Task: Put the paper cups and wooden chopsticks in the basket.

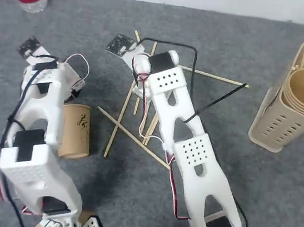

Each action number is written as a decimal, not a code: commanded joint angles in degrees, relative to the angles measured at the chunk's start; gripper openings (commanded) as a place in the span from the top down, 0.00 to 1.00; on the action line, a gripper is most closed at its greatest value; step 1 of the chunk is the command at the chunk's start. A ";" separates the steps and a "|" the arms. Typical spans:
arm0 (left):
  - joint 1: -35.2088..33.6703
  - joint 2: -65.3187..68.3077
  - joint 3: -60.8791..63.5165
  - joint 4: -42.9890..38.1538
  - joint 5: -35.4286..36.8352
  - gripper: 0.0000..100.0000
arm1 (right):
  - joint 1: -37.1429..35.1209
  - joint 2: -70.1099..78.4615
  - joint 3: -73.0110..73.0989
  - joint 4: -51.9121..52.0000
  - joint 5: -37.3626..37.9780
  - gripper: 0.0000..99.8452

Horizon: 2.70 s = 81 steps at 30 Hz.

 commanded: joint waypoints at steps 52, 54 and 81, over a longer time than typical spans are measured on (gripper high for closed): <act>0.44 -1.85 -0.31 -1.05 0.18 0.99 | 25.01 -36.97 57.05 4.26 4.22 0.99; 0.44 -1.85 -0.31 -0.97 0.18 0.99 | 26.42 -36.97 57.05 4.26 4.04 0.92; 0.44 -1.85 -0.31 -1.14 0.18 0.99 | 17.36 -26.51 54.77 -18.77 9.76 0.77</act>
